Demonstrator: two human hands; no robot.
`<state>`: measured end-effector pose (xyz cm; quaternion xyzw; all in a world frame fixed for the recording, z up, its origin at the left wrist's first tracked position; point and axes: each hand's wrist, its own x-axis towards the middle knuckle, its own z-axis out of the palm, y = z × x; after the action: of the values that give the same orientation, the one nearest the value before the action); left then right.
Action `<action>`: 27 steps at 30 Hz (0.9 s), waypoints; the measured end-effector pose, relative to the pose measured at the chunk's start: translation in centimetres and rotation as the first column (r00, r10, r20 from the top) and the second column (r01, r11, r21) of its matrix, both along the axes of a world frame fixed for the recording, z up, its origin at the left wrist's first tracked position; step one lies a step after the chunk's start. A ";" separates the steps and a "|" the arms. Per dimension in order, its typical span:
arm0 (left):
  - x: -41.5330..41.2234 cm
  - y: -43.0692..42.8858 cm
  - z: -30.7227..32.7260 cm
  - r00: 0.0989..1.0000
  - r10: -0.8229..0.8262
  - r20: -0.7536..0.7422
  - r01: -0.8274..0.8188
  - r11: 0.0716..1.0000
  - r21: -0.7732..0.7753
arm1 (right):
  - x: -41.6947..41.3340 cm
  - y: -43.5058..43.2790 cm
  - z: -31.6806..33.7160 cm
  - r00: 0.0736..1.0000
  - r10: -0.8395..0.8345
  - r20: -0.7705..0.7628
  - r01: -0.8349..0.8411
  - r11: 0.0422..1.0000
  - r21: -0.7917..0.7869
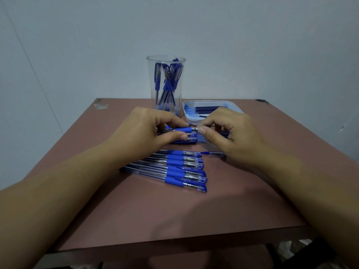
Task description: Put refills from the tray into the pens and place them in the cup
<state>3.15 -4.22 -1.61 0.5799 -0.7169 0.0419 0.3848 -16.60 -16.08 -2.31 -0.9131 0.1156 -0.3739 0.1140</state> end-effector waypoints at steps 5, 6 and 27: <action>0.1 -0.1 0.0 1.000 0.015 -0.019 -0.015 1.000 0.018 | -0.2 0.3 0.2 1.000 0.013 0.009 -0.013 1.000 -0.018; 0.1 -0.1 0.0 1.000 0.017 -0.018 -0.017 1.000 0.018 | -0.2 0.4 0.2 1.000 0.014 0.013 -0.014 1.000 0.000; 0.0 0.0 0.0 1.000 -0.017 -0.001 0.017 1.000 0.009 | 0.1 0.4 0.1 1.000 0.020 0.006 -0.021 0.991 0.133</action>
<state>3.17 -4.17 -1.60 0.5756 -0.7217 0.0353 0.3829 -16.54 -15.65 -2.19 -0.9038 0.1307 -0.3662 0.1787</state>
